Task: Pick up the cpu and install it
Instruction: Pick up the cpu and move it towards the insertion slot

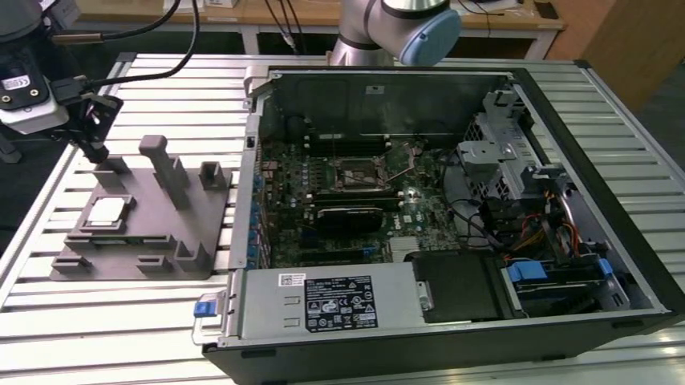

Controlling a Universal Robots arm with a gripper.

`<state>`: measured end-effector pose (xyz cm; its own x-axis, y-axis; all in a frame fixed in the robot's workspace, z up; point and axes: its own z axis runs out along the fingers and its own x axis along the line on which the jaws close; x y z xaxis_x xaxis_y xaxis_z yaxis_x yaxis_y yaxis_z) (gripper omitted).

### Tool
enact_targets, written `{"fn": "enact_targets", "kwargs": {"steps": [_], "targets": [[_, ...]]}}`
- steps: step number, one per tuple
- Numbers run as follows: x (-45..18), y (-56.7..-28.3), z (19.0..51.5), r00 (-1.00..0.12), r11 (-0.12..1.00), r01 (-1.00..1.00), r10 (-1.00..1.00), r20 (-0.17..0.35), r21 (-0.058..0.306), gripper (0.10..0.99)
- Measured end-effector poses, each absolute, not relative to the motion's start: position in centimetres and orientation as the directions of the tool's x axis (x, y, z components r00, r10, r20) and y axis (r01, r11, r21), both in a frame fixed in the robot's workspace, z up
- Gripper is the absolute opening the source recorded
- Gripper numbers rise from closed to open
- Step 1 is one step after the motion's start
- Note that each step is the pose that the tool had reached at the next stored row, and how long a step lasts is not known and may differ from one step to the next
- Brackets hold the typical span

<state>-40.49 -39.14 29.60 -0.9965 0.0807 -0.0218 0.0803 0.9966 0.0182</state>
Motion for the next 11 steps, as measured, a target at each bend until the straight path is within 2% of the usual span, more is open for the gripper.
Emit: {"fn": "enact_targets", "kwargs": {"steps": [11], "targets": [[-40.7,-40.1,28.2,-0.997,0.997,0.08,0.081,-0.021,0.018,0.106]]}}
